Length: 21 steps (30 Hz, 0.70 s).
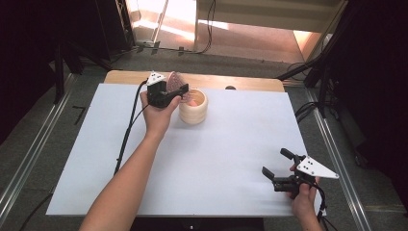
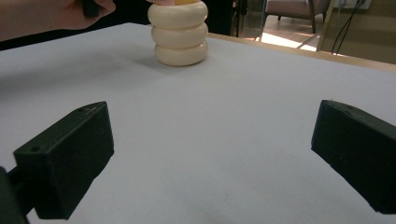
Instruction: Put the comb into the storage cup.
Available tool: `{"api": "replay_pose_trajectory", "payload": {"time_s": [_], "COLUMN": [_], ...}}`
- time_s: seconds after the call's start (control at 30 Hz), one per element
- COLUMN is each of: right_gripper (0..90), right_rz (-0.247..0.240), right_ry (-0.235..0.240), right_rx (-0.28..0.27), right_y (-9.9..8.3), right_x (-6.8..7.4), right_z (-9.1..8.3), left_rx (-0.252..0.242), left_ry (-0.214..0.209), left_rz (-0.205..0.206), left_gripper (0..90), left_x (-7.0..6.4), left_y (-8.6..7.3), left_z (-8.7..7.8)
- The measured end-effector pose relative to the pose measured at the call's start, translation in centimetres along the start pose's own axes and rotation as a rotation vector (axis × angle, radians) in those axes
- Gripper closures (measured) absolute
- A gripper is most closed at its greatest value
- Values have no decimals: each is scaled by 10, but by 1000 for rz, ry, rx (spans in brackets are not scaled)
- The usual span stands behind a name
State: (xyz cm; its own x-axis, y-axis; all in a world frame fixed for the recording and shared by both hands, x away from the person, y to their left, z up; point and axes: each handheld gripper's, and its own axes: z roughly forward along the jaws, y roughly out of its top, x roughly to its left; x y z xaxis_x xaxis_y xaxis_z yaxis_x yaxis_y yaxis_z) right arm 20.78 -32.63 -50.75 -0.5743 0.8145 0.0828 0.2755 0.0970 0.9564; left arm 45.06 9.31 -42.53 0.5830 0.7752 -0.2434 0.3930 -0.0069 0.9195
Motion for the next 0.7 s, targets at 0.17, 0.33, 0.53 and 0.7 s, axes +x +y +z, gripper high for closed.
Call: {"api": "replay_pose_trajectory", "payload": {"time_s": [0.17,0.33,0.53,0.7], "right_gripper": [0,0,0,0], "right_rz": [1,-1,9,7], "right_ry": [3,3,2,1], "right_rx": [1,-1,-5,-6], "right_y": [0,0,0,0], "right_x": [0,0,-1,-1], "right_z": [0,0,0,0], "left_rx": [-4,6,-28,-33], "left_ry": [-3,10,-19,-12], "left_rz": [-29,-6,32,41], "left_gripper": [248,32,0,0], "left_x": [7,6,2,3], "left_y": [-2,-1,0,-2], "left_z": [-2,-3,-10,-14]}}
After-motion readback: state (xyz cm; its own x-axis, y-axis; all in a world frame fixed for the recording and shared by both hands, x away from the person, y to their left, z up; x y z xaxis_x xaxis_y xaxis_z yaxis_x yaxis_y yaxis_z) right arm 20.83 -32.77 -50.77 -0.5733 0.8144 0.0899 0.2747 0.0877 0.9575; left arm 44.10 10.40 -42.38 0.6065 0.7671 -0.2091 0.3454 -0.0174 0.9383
